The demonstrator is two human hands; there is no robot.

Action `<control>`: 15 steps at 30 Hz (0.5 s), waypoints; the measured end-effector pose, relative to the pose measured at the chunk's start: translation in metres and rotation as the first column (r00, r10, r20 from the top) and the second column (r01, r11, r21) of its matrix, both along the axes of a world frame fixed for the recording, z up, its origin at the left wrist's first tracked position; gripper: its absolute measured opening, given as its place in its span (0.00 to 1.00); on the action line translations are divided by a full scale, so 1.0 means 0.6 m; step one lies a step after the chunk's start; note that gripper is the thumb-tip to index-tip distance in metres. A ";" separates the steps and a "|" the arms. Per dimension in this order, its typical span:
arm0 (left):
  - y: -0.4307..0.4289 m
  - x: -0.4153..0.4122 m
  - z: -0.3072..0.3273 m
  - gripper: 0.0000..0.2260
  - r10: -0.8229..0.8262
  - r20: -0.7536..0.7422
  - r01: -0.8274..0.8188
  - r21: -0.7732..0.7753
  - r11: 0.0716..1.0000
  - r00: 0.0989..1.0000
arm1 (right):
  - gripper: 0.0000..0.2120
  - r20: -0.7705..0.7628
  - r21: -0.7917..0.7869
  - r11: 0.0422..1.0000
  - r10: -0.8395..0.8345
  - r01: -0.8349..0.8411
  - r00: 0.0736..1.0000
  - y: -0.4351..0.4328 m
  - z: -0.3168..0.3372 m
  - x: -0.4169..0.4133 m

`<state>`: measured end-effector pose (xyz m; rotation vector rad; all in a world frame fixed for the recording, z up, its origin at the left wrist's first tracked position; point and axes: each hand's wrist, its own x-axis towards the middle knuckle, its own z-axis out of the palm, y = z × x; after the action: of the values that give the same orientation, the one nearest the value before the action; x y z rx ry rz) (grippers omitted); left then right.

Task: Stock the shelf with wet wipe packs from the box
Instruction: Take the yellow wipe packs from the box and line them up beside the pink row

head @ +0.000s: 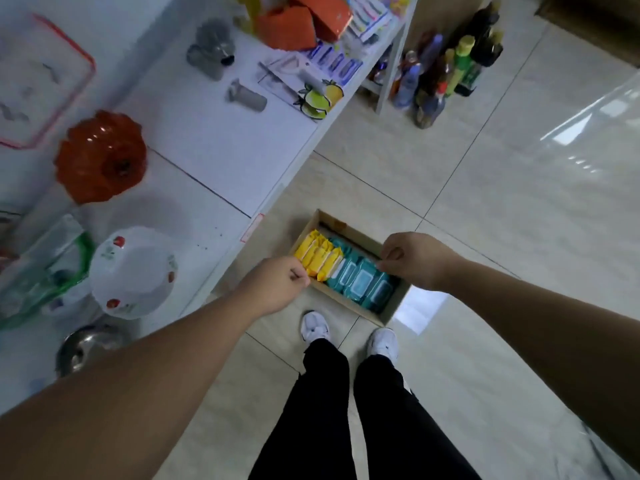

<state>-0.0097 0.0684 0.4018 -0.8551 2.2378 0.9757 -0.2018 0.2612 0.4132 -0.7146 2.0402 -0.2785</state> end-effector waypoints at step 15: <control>-0.042 -0.019 -0.604 0.08 0.069 0.131 -0.046 -0.169 0.984 0.989 | 0.20 0.041 0.054 0.997 0.049 -0.051 0.998 -0.062 -0.583 0.026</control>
<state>-0.0212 0.0433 0.0393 -1.0326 2.2095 0.7391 -0.1859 0.2240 0.0632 -0.7192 1.9822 -0.2053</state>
